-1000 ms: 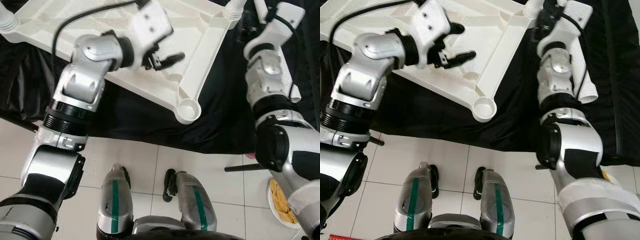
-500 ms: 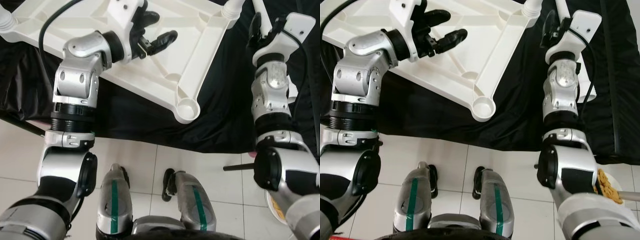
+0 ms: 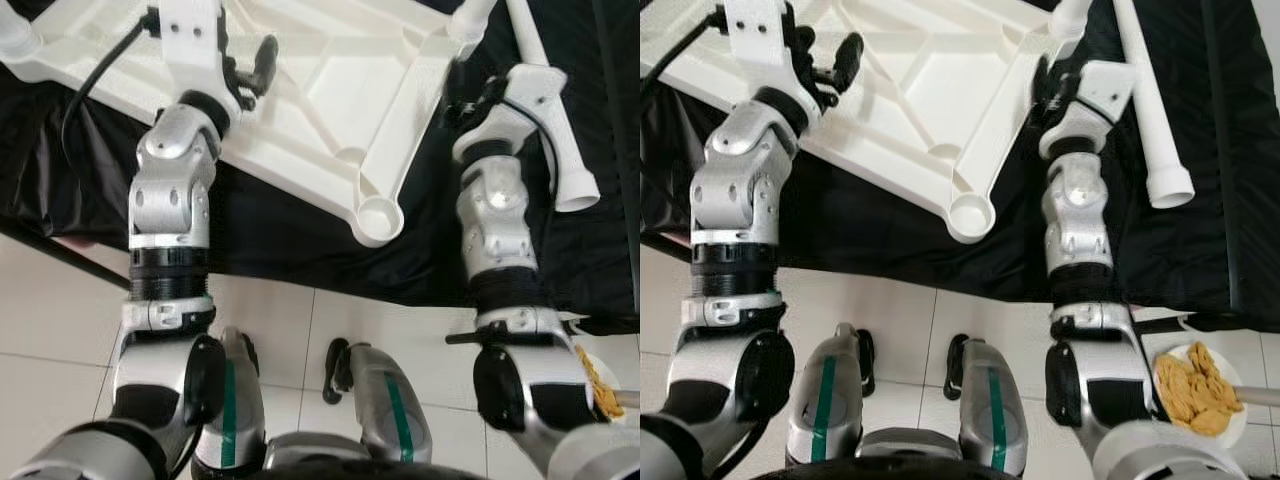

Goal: Building children table

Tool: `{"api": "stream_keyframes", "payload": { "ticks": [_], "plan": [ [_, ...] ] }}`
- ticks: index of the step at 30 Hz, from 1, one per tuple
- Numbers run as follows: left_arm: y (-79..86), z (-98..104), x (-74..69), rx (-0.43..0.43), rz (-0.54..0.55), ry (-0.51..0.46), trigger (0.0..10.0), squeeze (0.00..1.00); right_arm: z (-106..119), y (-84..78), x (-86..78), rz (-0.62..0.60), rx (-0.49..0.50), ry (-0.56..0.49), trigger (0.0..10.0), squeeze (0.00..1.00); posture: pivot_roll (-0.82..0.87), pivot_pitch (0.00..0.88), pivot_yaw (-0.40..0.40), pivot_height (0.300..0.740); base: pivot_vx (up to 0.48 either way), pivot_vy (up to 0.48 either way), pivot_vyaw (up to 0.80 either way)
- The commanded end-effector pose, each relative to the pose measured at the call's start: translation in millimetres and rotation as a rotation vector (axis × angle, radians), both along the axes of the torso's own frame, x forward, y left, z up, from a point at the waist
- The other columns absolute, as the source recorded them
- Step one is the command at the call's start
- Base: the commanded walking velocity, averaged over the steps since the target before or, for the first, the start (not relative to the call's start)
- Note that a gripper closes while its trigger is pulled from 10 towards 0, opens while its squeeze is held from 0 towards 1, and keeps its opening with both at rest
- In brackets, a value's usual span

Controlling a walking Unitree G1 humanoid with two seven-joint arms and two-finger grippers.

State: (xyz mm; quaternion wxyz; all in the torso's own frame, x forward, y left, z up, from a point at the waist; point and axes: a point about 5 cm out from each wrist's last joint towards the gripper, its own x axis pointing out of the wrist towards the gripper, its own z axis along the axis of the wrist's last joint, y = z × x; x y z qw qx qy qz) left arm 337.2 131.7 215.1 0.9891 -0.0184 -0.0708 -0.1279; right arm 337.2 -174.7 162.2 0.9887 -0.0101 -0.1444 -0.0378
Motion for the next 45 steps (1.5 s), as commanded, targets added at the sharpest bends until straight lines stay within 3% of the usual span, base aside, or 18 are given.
{"api": "stream_keyframes", "payload": {
  "ticks": [1,5,8,19,23,26,34,38,45],
  "plan": [
    [1.9,-1,-1.9,-0.012,0.031,-0.005,10.0,0.0,1,-5.9,-1.8,-0.018,0.012,-0.001,10.0,0.0,0.08,0.064,-0.071,0.74,0.0,0.0,0.0],
    [5.6,-3,-10.0,0.011,0.07,-0.055,10.0,0.0,-5,-14.4,-10.7,-0.034,0.024,0.02,10.0,0.0,0.08,0.056,-0.073,0.74,0.0,0.0,0.0],
    [3.7,-8,-17.8,0.078,0.122,-0.101,10.0,0.0,-8,-39.0,-17.4,-0.201,0.039,0.063,10.0,0.0,0.07,0.061,-0.069,0.74,0.0,0.0,0.0],
    [-7.7,-16,-23.7,0.108,0.026,-0.038,10.0,0.0,-6,-81.6,-9.4,-0.531,0.108,0.182,10.0,0.0,0.08,0.071,-0.067,0.74,0.0,0.0,0.0],
    [-8.9,-15,-24.4,0.114,0.019,-0.038,10.0,0.0,-6,-85.8,-9.4,-0.562,0.116,0.193,10.0,0.0,0.08,0.07,-0.068,0.74,0.0,0.0,0.0],
    [-13.5,-13,-27.9,0.128,-0.006,-0.043,10.0,0.0,-12,-98.2,-12.6,-0.625,0.209,0.265,10.0,0.0,0.08,0.075,-0.067,0.74,0.0,0.0,0.0],
    [-17.0,-14,-29.6,0.142,-0.017,-0.05,10.0,0.0,-11,-110.8,-13.8,-0.697,0.24,0.339,10.0,0.0,0.08,0.067,-0.064,0.74,0.0,0.0,0.0],
    [-18.6,-11,-29.8,0.148,-0.023,-0.057,10.0,0.0,-10,-116.0,-10.7,-0.708,0.313,0.386,10.0,0.0,0.08,0.061,-0.062,0.74,0.0,0.0,0.0],
    [-20.4,-6,-30.4,0.145,-0.031,-0.063,10.0,0.0,-10,-110.8,-6.3,-0.641,0.297,0.445,10.0,0.0,0.09,0.055,-0.064,0.74,0.0,0.0,0.0]
  ]
}}
